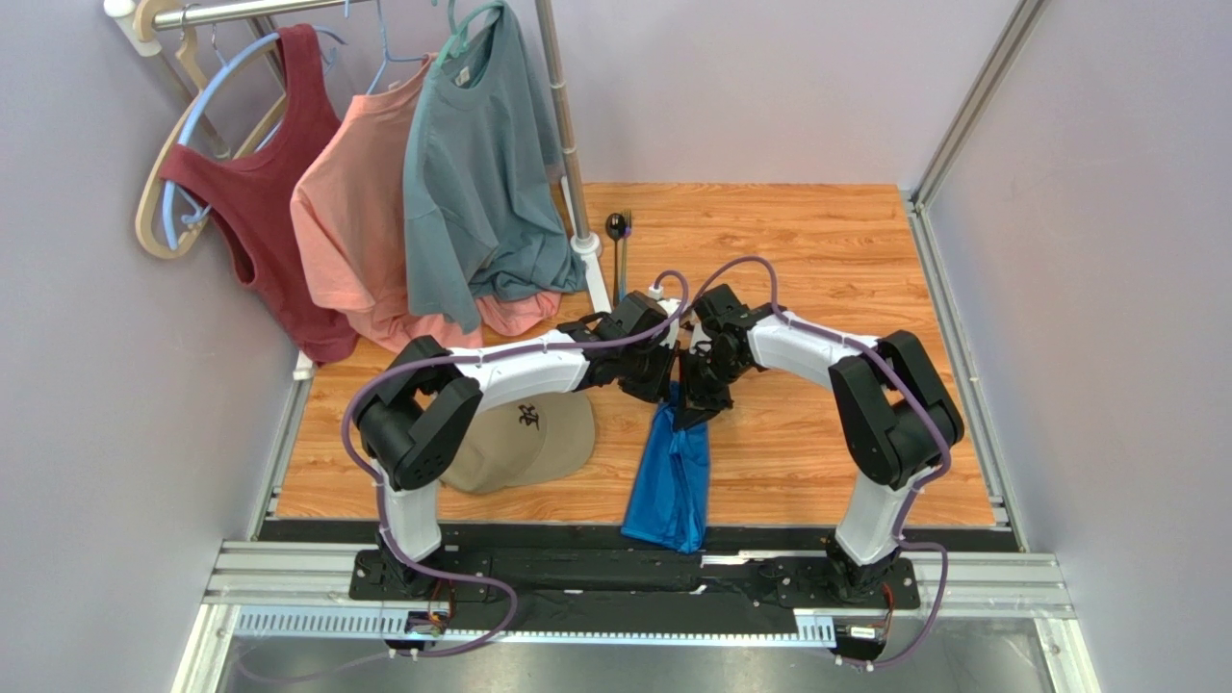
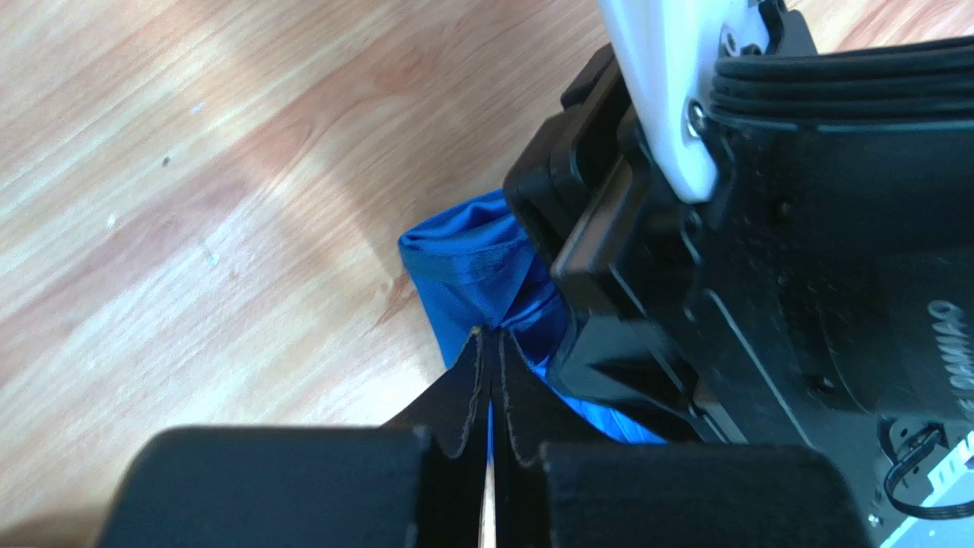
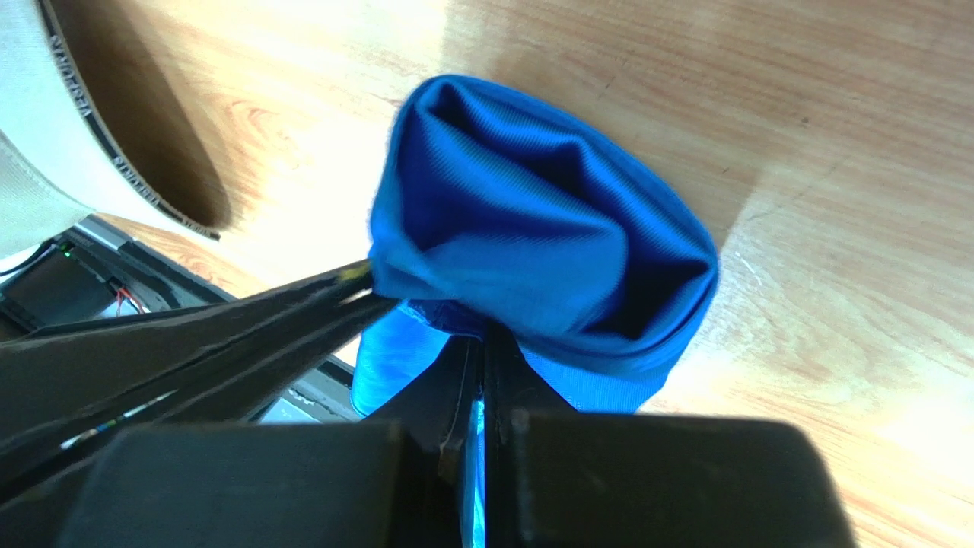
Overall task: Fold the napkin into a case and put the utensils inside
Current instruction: Stuff the top corner of the smaller-rectangle-folded napkin into the folded napkin.
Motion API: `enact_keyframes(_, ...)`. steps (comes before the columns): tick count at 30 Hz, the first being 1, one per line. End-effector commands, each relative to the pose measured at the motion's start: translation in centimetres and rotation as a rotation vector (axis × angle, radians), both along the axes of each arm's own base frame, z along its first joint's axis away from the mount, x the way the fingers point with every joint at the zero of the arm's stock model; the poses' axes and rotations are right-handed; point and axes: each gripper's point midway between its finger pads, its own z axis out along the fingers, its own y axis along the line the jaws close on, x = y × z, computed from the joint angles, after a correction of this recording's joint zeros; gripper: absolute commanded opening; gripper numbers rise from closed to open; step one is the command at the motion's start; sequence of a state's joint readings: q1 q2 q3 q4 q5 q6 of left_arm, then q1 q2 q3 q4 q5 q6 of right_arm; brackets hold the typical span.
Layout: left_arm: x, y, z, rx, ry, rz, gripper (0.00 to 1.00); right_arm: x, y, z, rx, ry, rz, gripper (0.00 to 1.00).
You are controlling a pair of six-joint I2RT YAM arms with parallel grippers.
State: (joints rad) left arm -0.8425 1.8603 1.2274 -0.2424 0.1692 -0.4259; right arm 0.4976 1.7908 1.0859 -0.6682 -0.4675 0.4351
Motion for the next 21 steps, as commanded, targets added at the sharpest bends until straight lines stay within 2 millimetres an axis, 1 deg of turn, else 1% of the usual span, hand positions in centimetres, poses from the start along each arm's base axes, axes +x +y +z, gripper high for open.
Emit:
enact_keyframes(1,0.1,-1.0,4.3,-0.080,-0.085,-0.062,0.00,0.7,0.7,0.2,-0.022,0.005,-0.030,0.00)
enact_keyframes(5,-0.5,-1.4,4.8,-0.129,-0.076,-0.085,0.00,1.3,0.9,0.2,-0.036,0.007,-0.079,0.00)
enact_keyframes(7,-0.7,-1.3,4.6,-0.127,-0.064,-0.080,0.00,1.7,1.1,0.5,-0.027,-0.003,-0.093,0.00)
enact_keyframes(8,-0.9,-1.6,4.7,-0.146,-0.060,-0.089,0.00,1.9,1.3,0.7,-0.020,-0.004,-0.101,0.00)
enact_keyframes(11,-1.2,-1.8,4.2,-0.153,-0.033,-0.092,0.00,2.5,1.9,1.2,0.002,-0.003,-0.131,0.00)
enact_keyframes(13,-1.3,-1.7,3.9,-0.148,-0.027,-0.088,0.00,3.0,2.5,2.2,0.038,-0.021,-0.163,0.00)
enact_keyframes(15,-1.3,-1.6,3.6,-0.143,-0.023,-0.087,0.00,3.2,2.7,2.5,0.058,-0.027,-0.181,0.00)
enact_keyframes(16,-1.4,-1.5,3.4,-0.136,-0.019,-0.085,0.00,3.8,3.1,3.1,0.089,-0.048,-0.193,0.00)
enact_keyframes(17,-1.3,-1.3,3.3,-0.130,-0.020,-0.076,0.00,3.5,3.1,3.0,0.104,-0.035,-0.202,0.00)
enact_keyframes(19,-1.4,-1.0,3.0,-0.121,-0.023,-0.066,0.00,4.1,3.4,3.4,0.139,-0.049,-0.235,0.00)
enact_keyframes(20,-1.3,-0.9,2.9,-0.115,-0.025,-0.063,0.00,3.8,3.2,3.0,0.150,-0.029,-0.250,0.00)
enact_keyframes(21,-1.3,-0.7,2.7,-0.110,-0.024,-0.058,0.00,3.9,3.2,3.0,0.160,-0.029,-0.269,0.00)
